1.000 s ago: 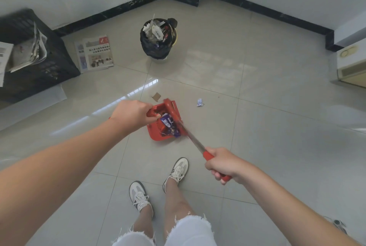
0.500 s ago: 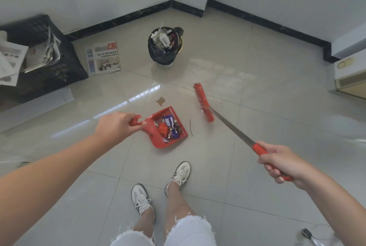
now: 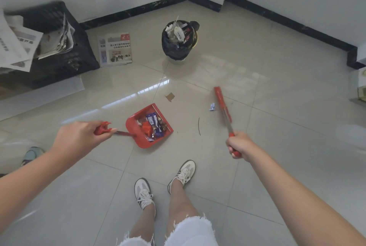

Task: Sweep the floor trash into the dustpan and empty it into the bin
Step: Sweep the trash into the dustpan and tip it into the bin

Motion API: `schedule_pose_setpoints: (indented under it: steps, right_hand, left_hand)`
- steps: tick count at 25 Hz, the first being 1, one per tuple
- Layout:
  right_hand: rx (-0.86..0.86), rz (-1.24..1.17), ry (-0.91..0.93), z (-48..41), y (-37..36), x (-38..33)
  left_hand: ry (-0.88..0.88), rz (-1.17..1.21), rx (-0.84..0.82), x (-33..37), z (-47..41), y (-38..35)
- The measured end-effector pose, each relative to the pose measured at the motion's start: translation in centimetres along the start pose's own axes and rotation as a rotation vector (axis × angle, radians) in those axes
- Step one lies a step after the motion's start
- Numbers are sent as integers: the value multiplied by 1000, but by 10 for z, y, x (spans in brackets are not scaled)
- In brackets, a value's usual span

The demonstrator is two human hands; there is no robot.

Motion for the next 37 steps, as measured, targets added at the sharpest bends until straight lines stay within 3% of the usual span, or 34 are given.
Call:
schedule_pose_setpoints:
  steps: [7,14,17,24,37]
  right_hand:
    - [-102,209,127,35,-112,-52]
    - [-126,705,272,72,-150,-22]
    - [-188,773,290,98,-154,-6]
    - [-404,324,93,140,-73,15]
    - [-191,60,82,123,34,49]
  left_hand:
    - [108,9,42,-23,6,3]
    - [121,-21,39,-39,18,3]
    - [113,-2,40,-41,20,-1]
    - [78,19,45,-47,21,-4]
    - [-4,19,13,-36,9,-14]
Point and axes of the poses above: each hand's wrist, its own z-axis away from the middle knuckle, its own y-axis out of the back of the hand, x = y × z, the point moved 10 cm from there along -z, towards the middle knuckle, and after that the axes turned 12 degrees about -y, right-handed, at the moved point
